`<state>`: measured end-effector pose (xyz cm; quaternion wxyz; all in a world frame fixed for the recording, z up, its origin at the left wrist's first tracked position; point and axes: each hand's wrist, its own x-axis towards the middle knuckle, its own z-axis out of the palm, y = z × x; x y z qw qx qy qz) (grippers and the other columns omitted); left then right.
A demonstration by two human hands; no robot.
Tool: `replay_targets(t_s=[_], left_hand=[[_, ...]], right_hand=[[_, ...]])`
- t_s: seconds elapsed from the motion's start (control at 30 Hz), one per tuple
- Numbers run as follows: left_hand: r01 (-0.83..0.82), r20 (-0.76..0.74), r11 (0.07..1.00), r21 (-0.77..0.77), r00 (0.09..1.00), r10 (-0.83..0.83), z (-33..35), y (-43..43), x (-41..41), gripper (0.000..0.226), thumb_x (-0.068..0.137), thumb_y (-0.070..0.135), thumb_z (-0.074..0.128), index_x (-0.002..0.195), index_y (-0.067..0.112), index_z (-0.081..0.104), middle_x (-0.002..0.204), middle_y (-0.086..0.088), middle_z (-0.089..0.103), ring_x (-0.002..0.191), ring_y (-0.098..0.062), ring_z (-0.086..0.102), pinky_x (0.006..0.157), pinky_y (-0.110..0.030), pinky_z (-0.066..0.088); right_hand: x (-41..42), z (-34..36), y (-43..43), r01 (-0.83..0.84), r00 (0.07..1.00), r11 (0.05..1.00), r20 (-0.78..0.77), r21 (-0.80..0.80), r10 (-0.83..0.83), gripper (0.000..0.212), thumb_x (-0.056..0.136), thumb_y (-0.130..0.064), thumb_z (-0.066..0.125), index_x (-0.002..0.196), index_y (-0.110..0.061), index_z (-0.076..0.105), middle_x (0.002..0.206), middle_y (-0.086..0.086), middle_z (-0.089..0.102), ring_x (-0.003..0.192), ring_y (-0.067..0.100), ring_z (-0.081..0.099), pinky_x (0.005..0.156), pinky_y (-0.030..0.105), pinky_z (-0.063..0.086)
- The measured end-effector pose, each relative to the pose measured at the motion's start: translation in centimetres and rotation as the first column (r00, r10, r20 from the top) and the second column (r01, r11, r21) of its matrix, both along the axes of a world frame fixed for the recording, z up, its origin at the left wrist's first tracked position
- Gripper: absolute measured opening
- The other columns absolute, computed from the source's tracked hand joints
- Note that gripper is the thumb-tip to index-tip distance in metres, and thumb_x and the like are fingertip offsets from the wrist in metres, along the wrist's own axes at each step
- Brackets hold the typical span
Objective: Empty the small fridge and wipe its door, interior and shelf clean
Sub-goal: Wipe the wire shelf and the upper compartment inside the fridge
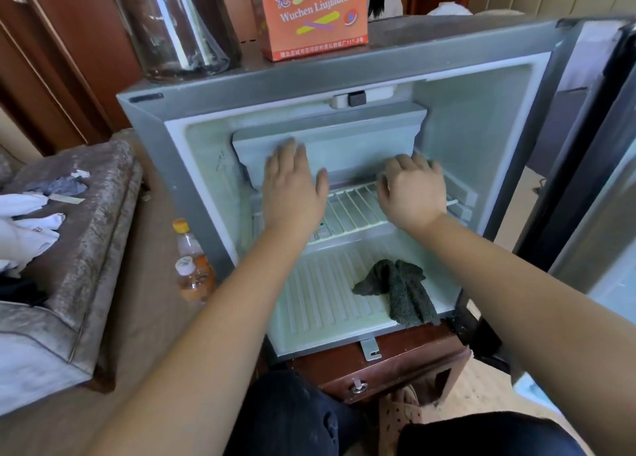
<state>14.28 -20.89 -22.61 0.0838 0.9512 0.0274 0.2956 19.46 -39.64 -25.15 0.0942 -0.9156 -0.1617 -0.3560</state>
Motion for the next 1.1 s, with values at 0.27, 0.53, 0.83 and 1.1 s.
replay_targets(t_s=[0.27, 0.53, 0.83, 1.1], left_hand=[[-0.093, -0.068, 0.993, 0.068, 0.993, 0.098, -4.1, 0.0, -2.8, 0.059, 0.091, 0.043, 0.029, 0.08, 0.0, 0.068, 0.076, -0.019, 0.062, 0.075, -0.036, 0.059, 0.068, -0.038, 0.047], [-0.165, 0.034, 0.98, 0.112, 0.986, 0.162, -4.4, -0.2, -2.6, 0.05, 0.089, 0.041, 0.035, 0.077, 0.007, 0.07, 0.069, -0.011, 0.06, 0.066, -0.03, 0.06, 0.049, -0.028, 0.042], [-0.105, 0.047, 0.993, 0.06, 0.994, 0.102, -4.3, 1.0, -0.5, 0.043, 0.088, 0.034, 0.035, 0.073, 0.006, 0.064, 0.067, -0.015, 0.061, 0.063, -0.033, 0.06, 0.055, -0.031, 0.043], [-0.09, 0.013, 0.995, 0.036, 0.996, 0.09, -4.3, 1.1, -0.6, 0.057, 0.087, 0.039, 0.022, 0.087, 0.003, 0.066, 0.083, -0.018, 0.064, 0.081, -0.035, 0.06, 0.063, -0.036, 0.045]], right_hand=[[4.6, 8.6, 5.7, -0.247, 0.956, 0.968, -0.171, -0.045, 0.236, 0.043, 0.101, -0.037, 0.037, 0.127, -0.007, 0.052, 0.109, 0.026, 0.061, 0.103, 0.039, 0.054, 0.076, 0.037, 0.035], [7.0, 8.9, 7.8, -0.125, 0.949, 0.992, -0.292, 0.005, 0.12, 0.072, 0.093, -0.069, 0.022, 0.119, -0.013, 0.06, 0.065, 0.003, 0.042, 0.08, 0.027, 0.047, 0.069, 0.03, 0.03], [7.3, 8.2, 8.2, -0.077, 0.973, 0.997, -0.215, 0.03, 0.081, 0.062, 0.094, -0.063, 0.027, 0.113, -0.018, 0.065, 0.063, 0.002, 0.042, 0.086, 0.03, 0.056, 0.072, 0.03, 0.031], [6.3, 7.3, 7.2, -0.239, 0.939, 0.946, -0.194, 0.221, 0.283, 0.052, 0.093, -0.053, 0.043, 0.108, -0.011, 0.068, 0.085, 0.007, 0.066, 0.103, 0.03, 0.059, 0.079, 0.028, 0.039]])
